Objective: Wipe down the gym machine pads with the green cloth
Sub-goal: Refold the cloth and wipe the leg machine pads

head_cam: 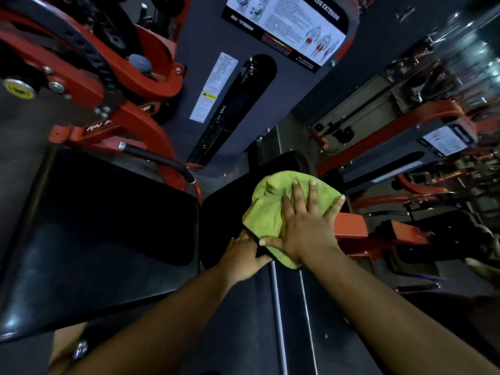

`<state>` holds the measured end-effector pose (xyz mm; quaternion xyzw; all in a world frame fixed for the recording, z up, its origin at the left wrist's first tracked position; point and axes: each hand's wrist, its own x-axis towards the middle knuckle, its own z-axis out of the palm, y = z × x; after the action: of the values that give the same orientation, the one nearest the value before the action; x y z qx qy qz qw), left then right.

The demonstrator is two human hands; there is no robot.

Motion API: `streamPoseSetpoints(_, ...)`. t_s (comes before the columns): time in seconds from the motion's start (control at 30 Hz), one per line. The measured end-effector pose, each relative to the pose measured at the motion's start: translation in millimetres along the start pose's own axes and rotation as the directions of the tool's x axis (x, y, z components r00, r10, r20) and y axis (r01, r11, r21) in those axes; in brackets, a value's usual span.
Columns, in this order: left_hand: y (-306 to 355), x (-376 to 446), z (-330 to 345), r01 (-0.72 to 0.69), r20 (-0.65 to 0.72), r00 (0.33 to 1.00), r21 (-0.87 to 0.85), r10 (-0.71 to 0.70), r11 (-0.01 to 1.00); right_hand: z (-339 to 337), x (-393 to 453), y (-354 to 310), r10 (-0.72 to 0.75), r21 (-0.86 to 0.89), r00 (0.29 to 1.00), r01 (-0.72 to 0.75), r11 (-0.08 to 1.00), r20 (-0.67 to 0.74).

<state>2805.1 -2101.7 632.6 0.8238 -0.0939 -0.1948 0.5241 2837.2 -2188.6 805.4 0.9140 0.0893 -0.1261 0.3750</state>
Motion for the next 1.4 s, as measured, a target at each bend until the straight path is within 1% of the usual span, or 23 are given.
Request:
streamPoseSetpoints(0.07, -3, 1, 4, 0.014, -0.013, 1.000, -0.005, -0.015, 1.000, -5, 36, -9, 0.036, -0.050, 0.999, -0.036, 0.998, -0.018)
streamPoseSetpoints(0.13, -5, 1, 4, 0.033, 0.004, 0.999, -0.018, -0.033, 0.999, -13, 72, -16, 0.055, -0.089, 0.998, -0.056, 0.994, -0.024)
streamPoseSetpoints(0.23, -11, 0, 6, 0.028, 0.020, 0.999, -0.057, -0.026, 0.998, -21, 102, -19, 0.018, -0.138, 1.000, -0.017, 0.990, 0.006)
streamPoseSetpoints(0.3, -18, 0, 8, 0.011, 0.033, 0.999, -0.074, -0.009, 0.997, -20, 97, -15, -0.023, -0.135, 1.000, 0.024, 0.991, 0.013)
streamPoseSetpoints(0.4, -33, -1, 12, 0.014, 0.059, 0.998, -0.065, -0.010, 0.998, -17, 60, -4, -0.077, -0.099, 0.997, 0.079, 0.992, 0.023)
streamPoseSetpoints(0.47, -40, 0, 11, 0.050, 0.068, 0.997, -0.084, -0.044, 0.995, -15, 30, 4, -0.092, -0.105, 0.994, 0.097, 0.990, 0.054)
streamPoseSetpoints(0.57, -47, 6, 10, 0.032, 0.085, 0.996, -0.060, -0.026, 0.998, -18, 5, 6, -0.095, -0.118, 0.990, 0.108, 0.987, 0.106)
streamPoseSetpoints(0.67, -49, 11, 10, 0.031, 0.109, 0.994, -0.031, -0.027, 0.999, -20, 13, -11, -0.056, -0.054, 0.987, 0.065, 0.996, 0.154)
streamPoseSetpoints(0.73, -51, 13, 12, 0.033, 0.101, 0.994, -0.007, -0.032, 0.999, -14, 21, -28, -0.030, -0.098, 0.984, 0.048, 0.994, 0.176)
streamPoseSetpoints(0.8, -52, 14, 11, 0.027, 0.102, 0.994, 0.003, -0.028, 1.000, -3, 24, -37, -0.022, -0.195, 0.991, 0.047, 0.980, 0.130)
streamPoseSetpoints(0.9, -54, 17, 8, 0.027, 0.105, 0.994, 0.004, -0.028, 1.000, 6, 43, -34, -0.068, -0.237, 0.997, 0.075, 0.969, 0.039)
streamPoseSetpoints(0.97, -53, 16, 8, 0.027, 0.117, 0.993, 0.005, -0.028, 1.000, -2, 69, -31, -0.086, -0.247, 0.996, 0.091, 0.965, 0.031)
streamPoseSetpoints(1.07, -53, 14, 5, 0.028, 0.127, 0.992, -0.012, -0.026, 1.000, -17, 98, -27, -0.065, -0.246, 0.996, 0.077, 0.966, 0.055)
streamPoseSetpoints(1.1, -53, 14, 4, 0.030, 0.137, 0.990, -0.023, -0.026, 0.999, -17, 95, -25, -0.077, -0.247, 0.995, 0.090, 0.965, 0.064)
streamPoseSetpoints(1.17, -53, 11, 4, 0.034, 0.159, 0.987, -0.041, -0.027, 0.999, -13, 70, -22, -0.149, -0.254, 0.985, 0.166, 0.953, 0.087)
streamPoseSetpoints(1.23, -52, 10, 5, 0.027, 0.153, 0.988, -0.051, -0.019, 0.998, 1, 33, -21, -0.227, -0.286, 0.968, 0.249, 0.925, 0.108)
streamPoseSetpoints(1.3, -52, 11, 7, 0.015, 0.130, 0.991, -0.071, -0.006, 0.997, 9, 12, -18, -0.271, -0.328, 0.953, 0.300, 0.895, 0.132)
streamPoseSetpoints(1.4, -60, 15, 11, 0.009, 0.096, 0.995, -0.117, 0.003, 0.993, 0, 45, -18, -0.283, -0.336, 0.952, 0.305, 0.891, 0.114)
